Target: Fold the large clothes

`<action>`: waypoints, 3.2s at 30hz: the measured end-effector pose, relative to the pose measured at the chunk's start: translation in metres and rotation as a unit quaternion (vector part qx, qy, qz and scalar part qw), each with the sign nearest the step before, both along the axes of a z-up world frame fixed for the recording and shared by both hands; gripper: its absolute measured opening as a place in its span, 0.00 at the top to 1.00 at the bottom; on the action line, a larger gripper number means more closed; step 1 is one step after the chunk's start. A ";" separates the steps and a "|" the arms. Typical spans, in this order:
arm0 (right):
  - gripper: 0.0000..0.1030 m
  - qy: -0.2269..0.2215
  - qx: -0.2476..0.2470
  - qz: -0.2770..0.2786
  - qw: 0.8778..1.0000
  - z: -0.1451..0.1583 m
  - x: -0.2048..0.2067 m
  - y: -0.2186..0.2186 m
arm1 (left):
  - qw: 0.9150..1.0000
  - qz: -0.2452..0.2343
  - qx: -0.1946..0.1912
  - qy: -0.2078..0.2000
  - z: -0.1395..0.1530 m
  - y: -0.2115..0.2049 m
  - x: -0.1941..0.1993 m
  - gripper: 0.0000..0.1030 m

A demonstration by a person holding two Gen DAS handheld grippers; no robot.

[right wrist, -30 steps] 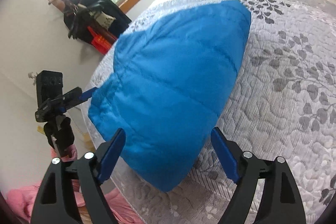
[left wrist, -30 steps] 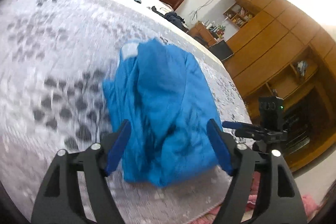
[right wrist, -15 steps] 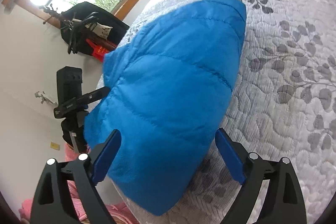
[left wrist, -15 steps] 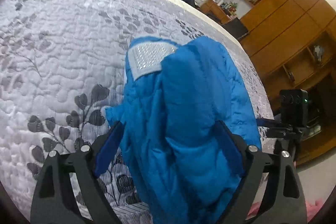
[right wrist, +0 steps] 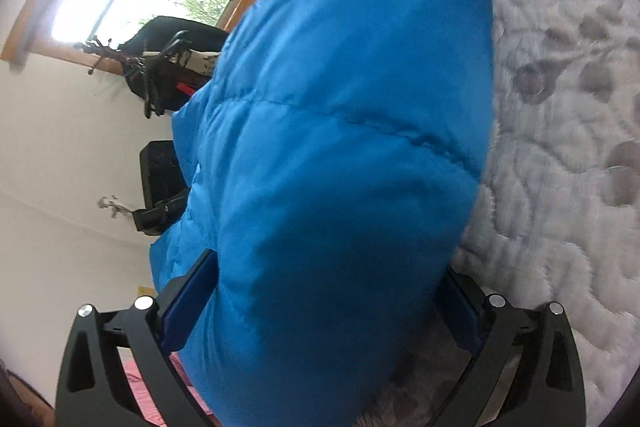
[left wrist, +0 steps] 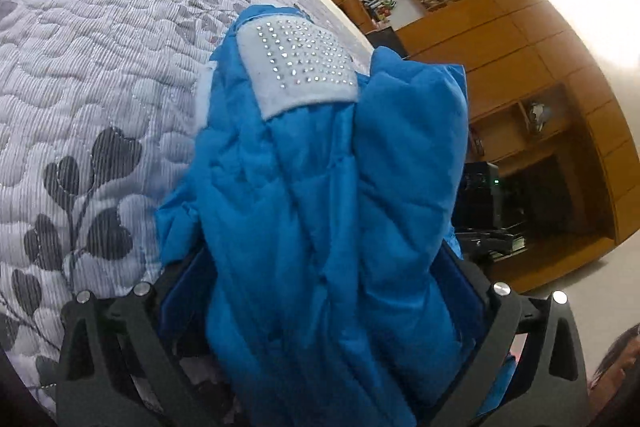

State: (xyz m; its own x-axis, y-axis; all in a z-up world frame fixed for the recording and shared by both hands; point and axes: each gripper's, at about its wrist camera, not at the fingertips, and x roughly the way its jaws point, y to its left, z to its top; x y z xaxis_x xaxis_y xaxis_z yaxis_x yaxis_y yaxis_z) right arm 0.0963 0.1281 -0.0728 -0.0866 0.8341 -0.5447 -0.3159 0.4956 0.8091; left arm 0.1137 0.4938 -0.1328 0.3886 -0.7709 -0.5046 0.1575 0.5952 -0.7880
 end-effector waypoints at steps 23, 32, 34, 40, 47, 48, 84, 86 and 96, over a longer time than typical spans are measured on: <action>0.38 -0.153 -0.030 -0.046 0.987 0.103 -0.014 -0.095 | 0.994 -0.026 -0.076 -0.067 0.046 -0.132 0.031 0.34; 0.38 -0.154 -0.081 -0.082 0.981 0.124 0.044 -0.169 | 0.995 -0.036 -0.060 -0.066 0.045 -0.208 0.096 0.35; 0.38 -0.133 -0.090 -0.086 0.983 0.103 0.062 -0.180 | 0.997 -0.035 -0.045 -0.058 0.033 -0.213 0.106 0.35; 0.30 -0.060 -0.055 -0.097 0.992 0.037 0.093 -0.204 | 0.998 -0.038 -0.022 -0.042 -0.003 -0.218 0.127 0.29; 0.19 -0.066 -0.030 -0.099 0.992 0.015 0.093 -0.215 | 0.996 -0.042 -0.013 -0.073 -0.014 -0.219 0.131 0.24; 0.18 -0.069 -0.032 -0.102 0.992 0.015 0.092 -0.214 | 0.997 -0.035 -0.010 -0.074 -0.013 -0.218 0.126 0.24; 0.09 -0.254 -0.275 -0.096 0.922 0.095 -0.037 -0.127 | 0.976 0.015 0.213 -0.050 0.024 -0.220 0.014 0.16; 0.09 -0.258 -0.274 -0.099 0.921 0.095 -0.039 -0.127 | 0.977 0.021 0.207 -0.049 0.017 -0.217 0.013 0.13; 0.04 -0.270 -0.250 -0.174 0.914 0.119 -0.065 -0.170 | 0.976 0.061 0.201 -0.054 0.058 -0.209 -0.015 0.15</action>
